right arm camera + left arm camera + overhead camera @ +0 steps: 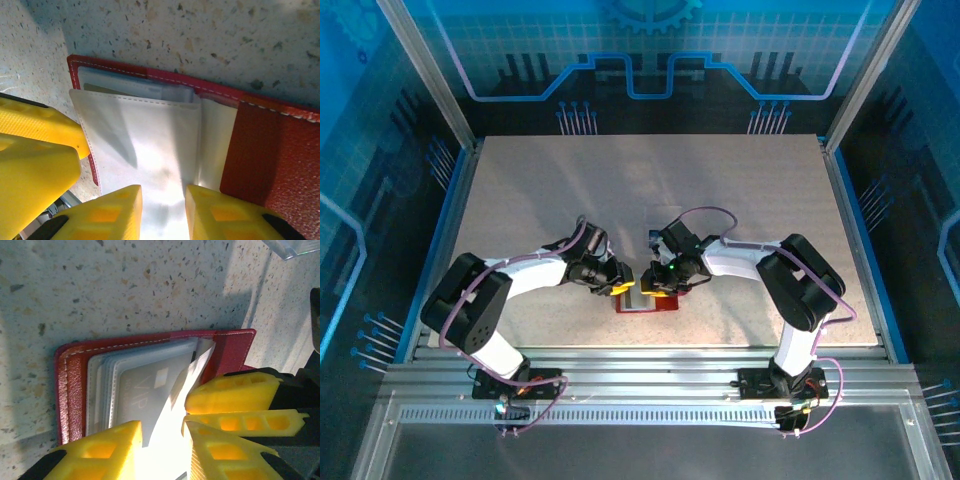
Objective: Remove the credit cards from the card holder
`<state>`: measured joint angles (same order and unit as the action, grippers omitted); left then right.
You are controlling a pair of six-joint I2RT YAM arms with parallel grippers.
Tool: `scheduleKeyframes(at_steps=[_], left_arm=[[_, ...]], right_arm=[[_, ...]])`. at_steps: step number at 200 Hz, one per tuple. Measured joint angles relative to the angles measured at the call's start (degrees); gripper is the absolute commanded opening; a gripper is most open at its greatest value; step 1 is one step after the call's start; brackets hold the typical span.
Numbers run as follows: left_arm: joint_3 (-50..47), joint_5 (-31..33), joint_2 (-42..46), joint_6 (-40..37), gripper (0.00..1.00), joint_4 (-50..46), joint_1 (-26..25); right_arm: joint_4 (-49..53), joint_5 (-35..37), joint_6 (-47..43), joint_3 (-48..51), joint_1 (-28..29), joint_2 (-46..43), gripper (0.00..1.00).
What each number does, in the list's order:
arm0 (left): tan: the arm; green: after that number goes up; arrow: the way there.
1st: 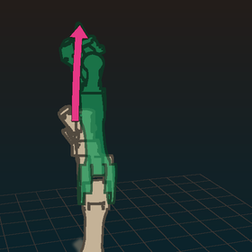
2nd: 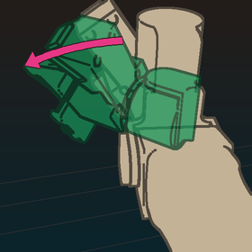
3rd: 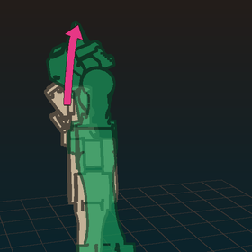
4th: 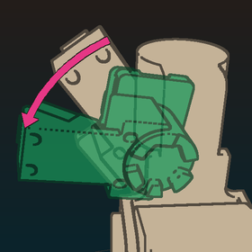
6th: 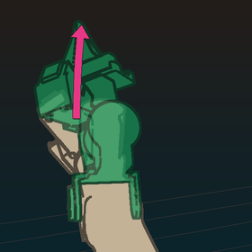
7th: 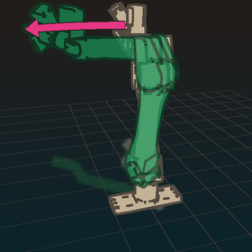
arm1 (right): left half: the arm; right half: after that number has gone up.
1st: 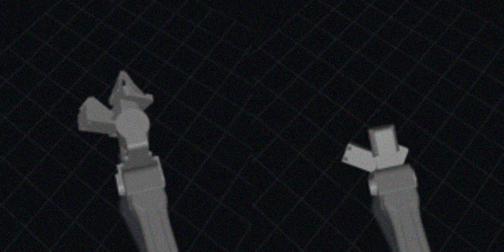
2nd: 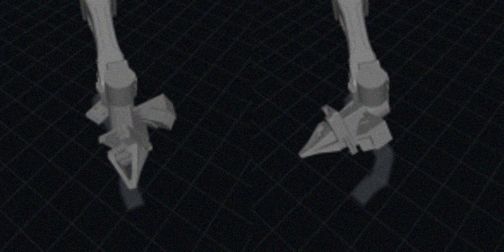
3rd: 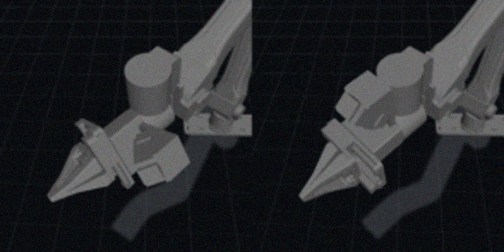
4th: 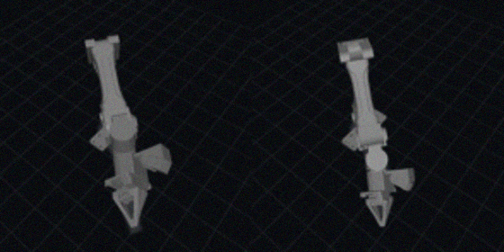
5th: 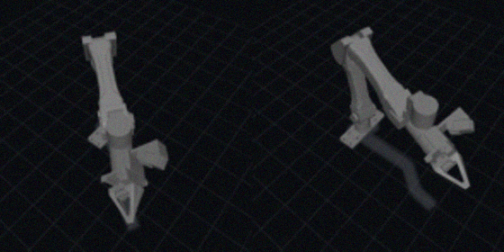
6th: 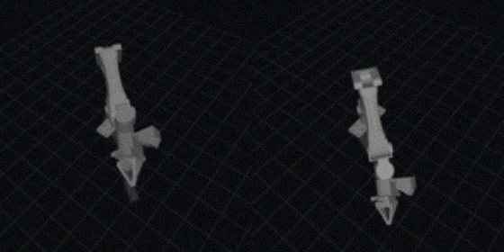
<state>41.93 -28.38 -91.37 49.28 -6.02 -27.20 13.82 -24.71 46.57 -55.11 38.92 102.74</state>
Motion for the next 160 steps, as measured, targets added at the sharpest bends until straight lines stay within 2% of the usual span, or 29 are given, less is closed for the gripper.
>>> scheduleKeyframes(at_steps=[100, 160], left_arm=[[-0.1, -1.5, -0.9, 1.8, 0.27, 3.5, -0.4], [-0.1, -1.6, -0.9, 1.8, 0.27, 3.6, -0.9]], right_arm=[[-0.1, 0.0, 0.0, 0.3, 0.0, -0.2, 0.29], [0.8, 0.3, 0.2, 1.3, -0.7, -5.4, 0.29]])
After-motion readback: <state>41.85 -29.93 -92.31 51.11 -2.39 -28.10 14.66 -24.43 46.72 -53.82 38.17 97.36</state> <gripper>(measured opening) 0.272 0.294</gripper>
